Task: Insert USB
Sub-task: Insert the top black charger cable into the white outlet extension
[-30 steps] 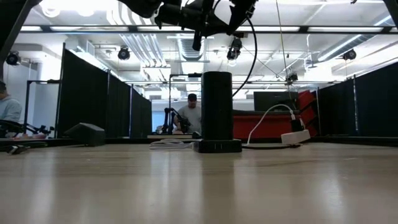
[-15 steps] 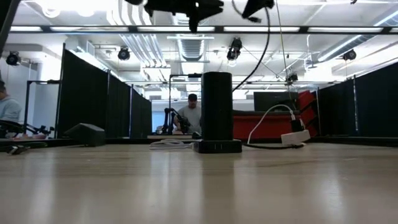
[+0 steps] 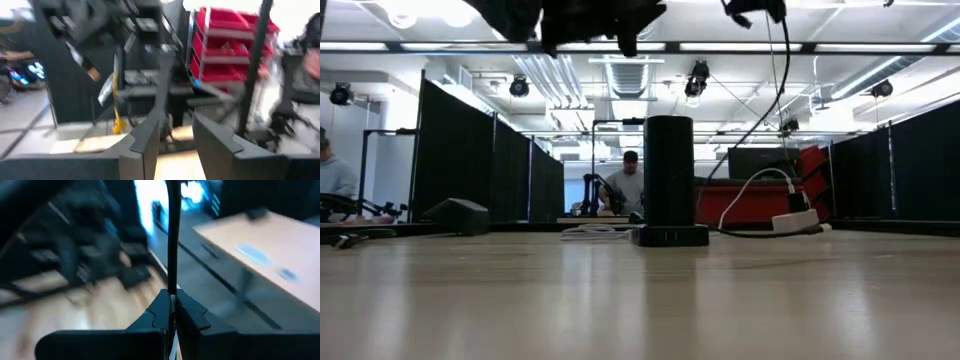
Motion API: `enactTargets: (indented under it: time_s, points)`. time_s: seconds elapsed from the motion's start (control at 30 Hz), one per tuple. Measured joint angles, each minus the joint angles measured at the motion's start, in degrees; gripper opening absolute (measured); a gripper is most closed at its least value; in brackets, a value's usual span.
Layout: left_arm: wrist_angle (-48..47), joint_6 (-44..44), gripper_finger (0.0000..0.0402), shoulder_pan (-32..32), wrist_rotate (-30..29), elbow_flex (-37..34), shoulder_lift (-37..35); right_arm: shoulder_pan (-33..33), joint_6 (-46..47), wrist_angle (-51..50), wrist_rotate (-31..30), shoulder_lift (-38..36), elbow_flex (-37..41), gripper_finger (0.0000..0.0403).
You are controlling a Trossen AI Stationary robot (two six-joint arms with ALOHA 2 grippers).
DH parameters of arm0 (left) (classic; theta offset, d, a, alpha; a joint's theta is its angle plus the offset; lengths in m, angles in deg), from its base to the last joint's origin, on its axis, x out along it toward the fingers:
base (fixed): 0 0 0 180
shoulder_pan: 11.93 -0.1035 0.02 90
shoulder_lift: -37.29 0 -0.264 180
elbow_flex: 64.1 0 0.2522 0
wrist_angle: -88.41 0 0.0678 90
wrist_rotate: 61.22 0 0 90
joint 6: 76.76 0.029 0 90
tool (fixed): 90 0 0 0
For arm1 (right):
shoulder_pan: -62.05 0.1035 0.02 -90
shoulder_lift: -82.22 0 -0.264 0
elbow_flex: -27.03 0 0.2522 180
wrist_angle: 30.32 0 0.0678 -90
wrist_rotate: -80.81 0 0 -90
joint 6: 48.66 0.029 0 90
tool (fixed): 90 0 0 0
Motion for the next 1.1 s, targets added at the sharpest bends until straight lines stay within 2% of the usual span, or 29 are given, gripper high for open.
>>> enactTargets:
  time_s: [0.13, 0.27, 0.43, 0.6, 1.1]
  points:
    - [11.8, -7.2, 0.0099, 0.4, 0.7, -5.6, 0.3, -0.7, 4.6, 13.4, 5.7, -5.7, 11.2, 0.0001]
    - [11.4, -12.2, 0.0107, 2.0, -0.3, -1.3, 3.0, -0.7, 9.0, 26.3, 12.9, -6.2, 15.4, 0.0001]
    - [6.4, -9.4, 0.013, 4.6, -0.1, 7.2, 5.5, -0.7, 15.8, 34.9, 22.1, -4.3, 15.3, 0.0001]
    - [-6.1, -2.6, 0.0151, 6.2, -0.5, 14.3, 6.6, 0.1, 16.2, 35.5, 23.5, -4.2, 14.9, 0.0001]
    - [-7.0, 1.6, 0.015, 8.8, -5.1, 17.5, 6.6, 6.5, 16.7, 39.0, 23.5, -0.5, 12.2, 0.0001]
